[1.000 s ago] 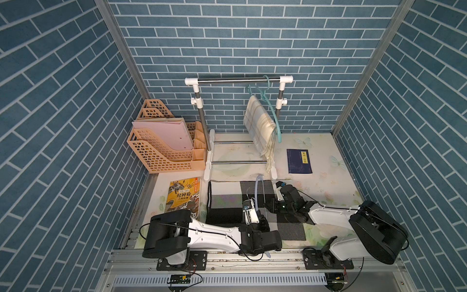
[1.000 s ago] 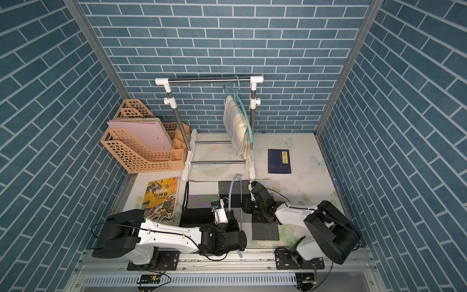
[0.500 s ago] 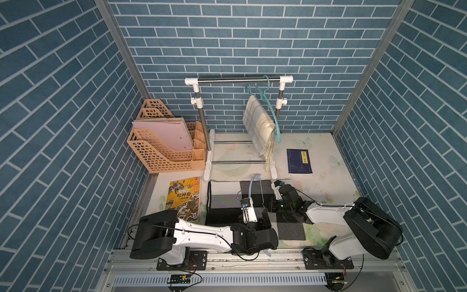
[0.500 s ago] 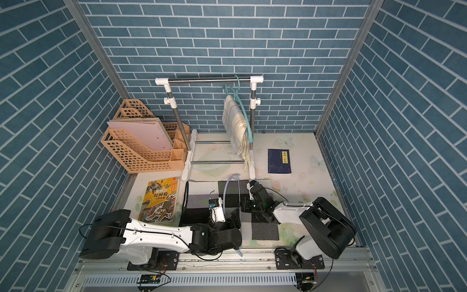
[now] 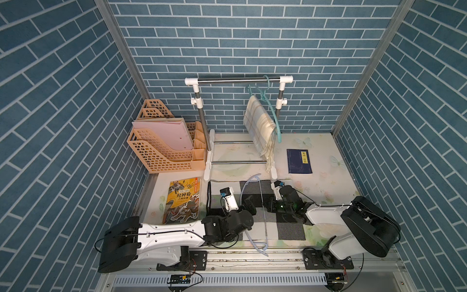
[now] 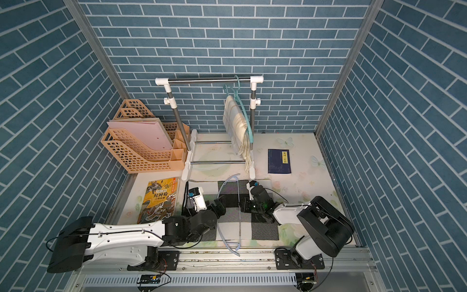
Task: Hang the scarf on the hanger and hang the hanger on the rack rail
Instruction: Place the hanger at the center of the board, then pick up the hanger at the center of the board.
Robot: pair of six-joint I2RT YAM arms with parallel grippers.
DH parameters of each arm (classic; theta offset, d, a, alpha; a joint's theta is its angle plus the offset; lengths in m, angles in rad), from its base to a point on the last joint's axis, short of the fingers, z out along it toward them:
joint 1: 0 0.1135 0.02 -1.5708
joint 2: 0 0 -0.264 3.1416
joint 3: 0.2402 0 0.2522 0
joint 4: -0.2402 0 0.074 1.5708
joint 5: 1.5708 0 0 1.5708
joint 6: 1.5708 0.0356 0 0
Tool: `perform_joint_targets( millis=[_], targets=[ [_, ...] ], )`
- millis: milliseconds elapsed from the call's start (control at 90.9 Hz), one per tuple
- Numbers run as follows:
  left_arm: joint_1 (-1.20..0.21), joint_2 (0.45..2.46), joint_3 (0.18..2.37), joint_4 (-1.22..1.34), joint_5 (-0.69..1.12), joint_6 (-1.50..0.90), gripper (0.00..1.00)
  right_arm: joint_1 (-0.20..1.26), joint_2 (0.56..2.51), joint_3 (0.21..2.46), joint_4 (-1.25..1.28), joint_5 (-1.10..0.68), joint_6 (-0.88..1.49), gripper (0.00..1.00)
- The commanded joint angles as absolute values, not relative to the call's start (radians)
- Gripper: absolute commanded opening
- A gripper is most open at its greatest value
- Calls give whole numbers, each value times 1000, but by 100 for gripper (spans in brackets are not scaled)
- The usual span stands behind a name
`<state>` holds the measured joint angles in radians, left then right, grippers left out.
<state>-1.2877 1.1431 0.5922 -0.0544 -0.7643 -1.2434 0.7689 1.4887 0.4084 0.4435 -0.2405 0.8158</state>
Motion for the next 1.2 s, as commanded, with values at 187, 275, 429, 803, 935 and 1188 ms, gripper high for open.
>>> perform_joint_targets(
  millis=[187,275,429,803,935,1188],
  targets=[
    [-1200,1026,613,-374,-800,-1301,93,800,1360,488,158,-157,804,46],
    [-1173,996,603,-396,-792,-1301,93,830,1290,557,52,-97,792,50],
    [-1069,923,584,-404,-733,-1256,94,945,1273,668,-63,-8,819,50],
    [-663,737,486,-325,-391,-1088,93,1174,1631,924,-118,84,903,44],
    [-654,715,466,-341,-388,-1088,93,1181,1708,974,-134,100,899,39],
    [-652,692,437,-357,-388,-1091,93,1183,1821,1053,-173,80,873,25]
  ],
)
